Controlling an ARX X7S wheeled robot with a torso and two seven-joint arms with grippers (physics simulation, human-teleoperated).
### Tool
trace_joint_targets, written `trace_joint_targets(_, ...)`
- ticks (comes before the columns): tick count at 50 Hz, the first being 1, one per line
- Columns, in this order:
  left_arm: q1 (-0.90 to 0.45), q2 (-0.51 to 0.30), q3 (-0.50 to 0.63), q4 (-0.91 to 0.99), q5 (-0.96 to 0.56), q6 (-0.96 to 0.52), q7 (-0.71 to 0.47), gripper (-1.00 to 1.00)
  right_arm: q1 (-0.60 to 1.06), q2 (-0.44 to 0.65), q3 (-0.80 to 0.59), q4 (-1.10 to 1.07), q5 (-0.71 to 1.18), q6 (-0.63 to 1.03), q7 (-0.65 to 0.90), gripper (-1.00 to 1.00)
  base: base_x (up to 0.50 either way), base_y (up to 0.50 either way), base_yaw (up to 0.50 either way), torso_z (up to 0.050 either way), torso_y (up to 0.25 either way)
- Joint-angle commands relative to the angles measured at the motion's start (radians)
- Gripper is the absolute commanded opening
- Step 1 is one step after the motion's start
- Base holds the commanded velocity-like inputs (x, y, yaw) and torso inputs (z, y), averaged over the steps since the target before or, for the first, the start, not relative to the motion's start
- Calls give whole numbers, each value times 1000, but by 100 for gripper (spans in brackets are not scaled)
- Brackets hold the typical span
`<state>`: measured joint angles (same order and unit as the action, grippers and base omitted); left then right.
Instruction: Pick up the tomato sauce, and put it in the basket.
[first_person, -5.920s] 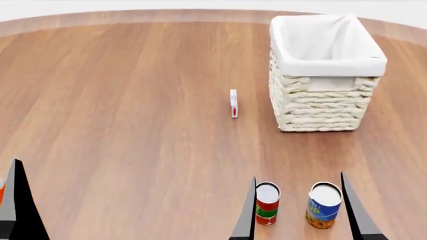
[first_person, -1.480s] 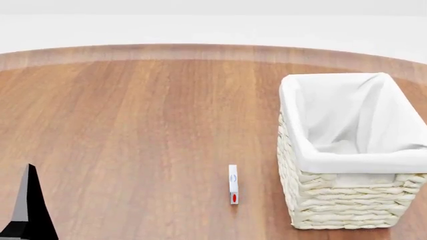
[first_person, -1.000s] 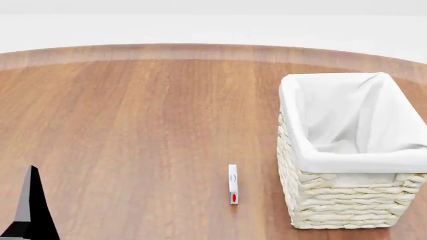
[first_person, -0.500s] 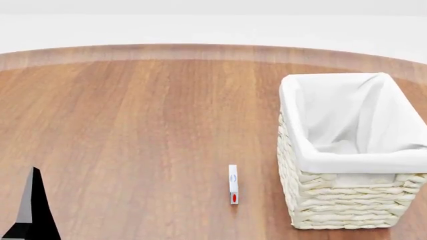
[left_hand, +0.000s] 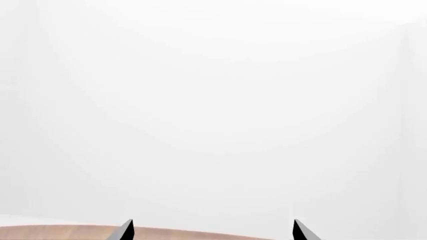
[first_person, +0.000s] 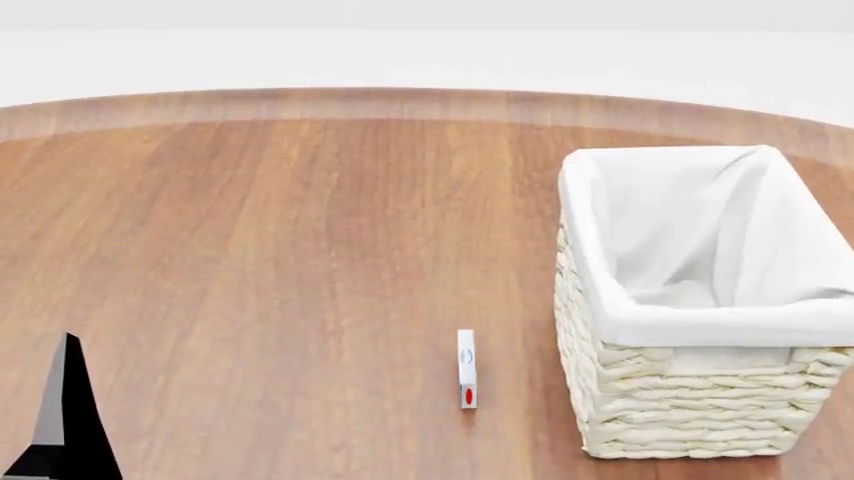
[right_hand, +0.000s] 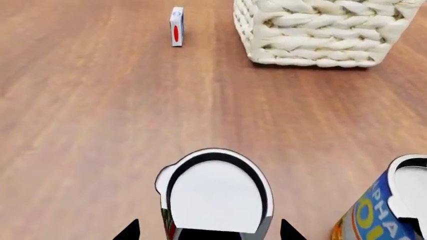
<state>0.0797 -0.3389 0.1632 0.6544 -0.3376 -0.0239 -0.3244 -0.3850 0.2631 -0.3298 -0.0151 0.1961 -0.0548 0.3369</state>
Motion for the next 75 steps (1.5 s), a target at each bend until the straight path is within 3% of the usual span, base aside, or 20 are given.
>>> trace_joint_targets(1,1,-3,0,-4,-3,5,-4,100,40,-10,-10,40,-12,-27,-3,100,0,0,0,0,0)
trace_joint_targets(2,0,-2,4,-7,0,4,-3,100,40,-11,-10,48,-11,-34,-4,100,0,0,0,0,0)
trace_joint_targets(3,-1,-2,6,-11,1,7,-1,100,37,-11,-9,43,-12,-33,0,-100,0,0,0,0,0)
trace_joint_targets(18,-6,-6,17,-13,6,2,-6,100,43,-12,-13,47,-4,-55,1,-100,0,0,0,0,0)
trace_joint_targets(34,-3,-13,15,-11,-6,10,-7,100,-12,60,-9,-386,-13,116,76,-100,0,0,0,0,0)
trace_joint_targets(45,0,-17,14,-5,-5,11,-14,100,-17,73,-11,-441,-11,127,85,-100,0,0,0,0,0)
trace_joint_targets(58,14,-24,4,-4,-14,27,-16,100,178,77,30,-493,-59,194,114,-100,0,0,0,0,1)
trace_joint_targets(63,12,-24,5,-15,-19,30,-15,100,363,47,49,-340,-47,149,81,-100,0,0,0,0,0)
trace_joint_targets(75,19,-35,2,9,-8,15,-33,100,586,42,38,-242,-57,187,34,-100,0,0,0,0,0)
